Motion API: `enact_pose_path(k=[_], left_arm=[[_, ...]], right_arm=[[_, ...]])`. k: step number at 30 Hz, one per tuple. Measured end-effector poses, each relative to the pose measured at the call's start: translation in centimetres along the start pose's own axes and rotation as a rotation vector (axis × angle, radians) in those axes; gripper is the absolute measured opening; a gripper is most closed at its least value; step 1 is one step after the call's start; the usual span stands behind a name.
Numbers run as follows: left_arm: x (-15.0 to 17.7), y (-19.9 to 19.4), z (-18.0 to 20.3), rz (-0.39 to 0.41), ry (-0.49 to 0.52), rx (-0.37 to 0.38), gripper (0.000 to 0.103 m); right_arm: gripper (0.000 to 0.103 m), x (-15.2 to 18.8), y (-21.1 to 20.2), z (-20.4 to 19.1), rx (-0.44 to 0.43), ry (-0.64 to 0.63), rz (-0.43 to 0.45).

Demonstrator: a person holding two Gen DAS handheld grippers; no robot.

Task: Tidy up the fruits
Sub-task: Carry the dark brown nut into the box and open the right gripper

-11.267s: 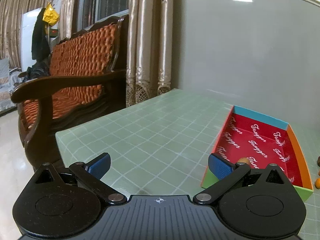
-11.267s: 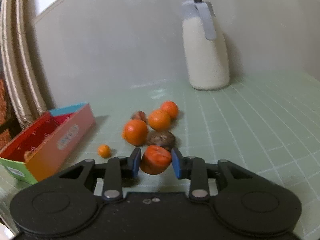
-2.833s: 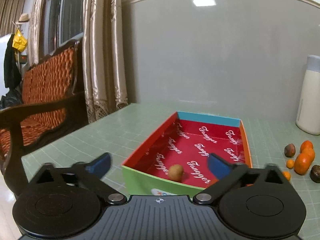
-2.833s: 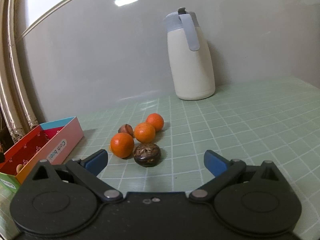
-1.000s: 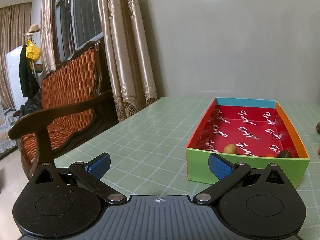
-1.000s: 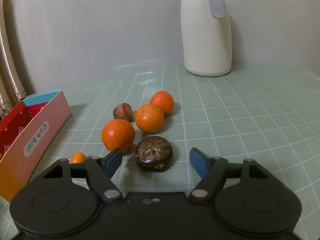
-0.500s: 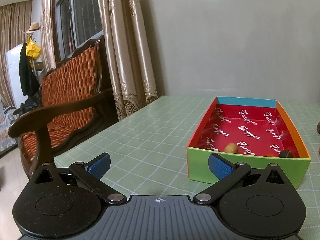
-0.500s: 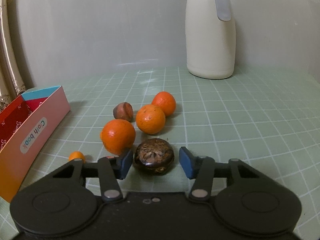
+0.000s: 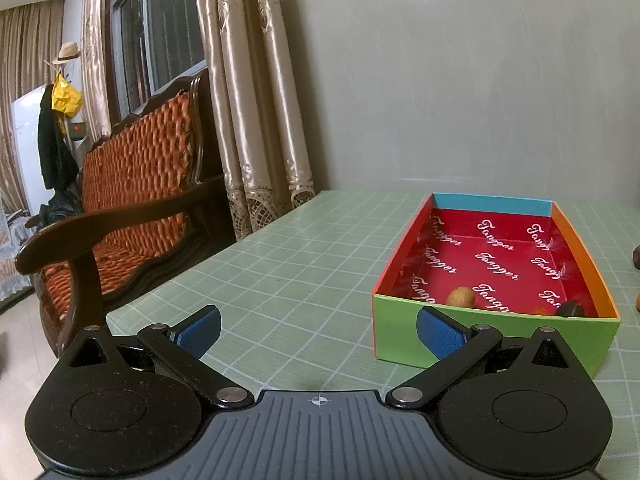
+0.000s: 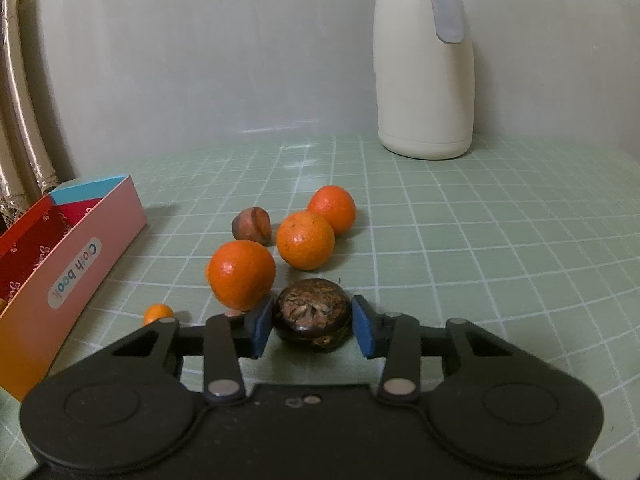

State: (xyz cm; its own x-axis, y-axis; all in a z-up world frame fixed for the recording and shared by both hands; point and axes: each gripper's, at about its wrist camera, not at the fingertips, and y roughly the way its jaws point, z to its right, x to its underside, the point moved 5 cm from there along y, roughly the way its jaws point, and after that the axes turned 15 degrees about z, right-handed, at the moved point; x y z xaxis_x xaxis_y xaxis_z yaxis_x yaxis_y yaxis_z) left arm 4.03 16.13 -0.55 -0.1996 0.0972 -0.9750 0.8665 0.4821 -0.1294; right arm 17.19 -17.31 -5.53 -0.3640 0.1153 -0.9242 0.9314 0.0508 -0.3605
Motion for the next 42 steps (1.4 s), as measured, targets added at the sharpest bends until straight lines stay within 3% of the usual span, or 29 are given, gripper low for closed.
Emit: enact_pose_path(k=[21, 36, 42], left_arm=[[0.1, 0.5, -2.1, -0.037, -0.109, -0.025, 0.103], [0.9, 1.0, -5.7, -0.062, -0.181, -0.094, 0.103], [1.3, 1.3, -7.3, -0.075, -0.217, -0.124, 0.103]], right_arm=[[0.041, -1.4, -3.6, -1.9, -0.129, 0.036, 0.105], [0.041, -2.6, -4.9, -13.7, -0.414, -0.014, 0.107], [0.041, -2.1, -4.9, -17.8, -0.482, -0.053, 0.080]])
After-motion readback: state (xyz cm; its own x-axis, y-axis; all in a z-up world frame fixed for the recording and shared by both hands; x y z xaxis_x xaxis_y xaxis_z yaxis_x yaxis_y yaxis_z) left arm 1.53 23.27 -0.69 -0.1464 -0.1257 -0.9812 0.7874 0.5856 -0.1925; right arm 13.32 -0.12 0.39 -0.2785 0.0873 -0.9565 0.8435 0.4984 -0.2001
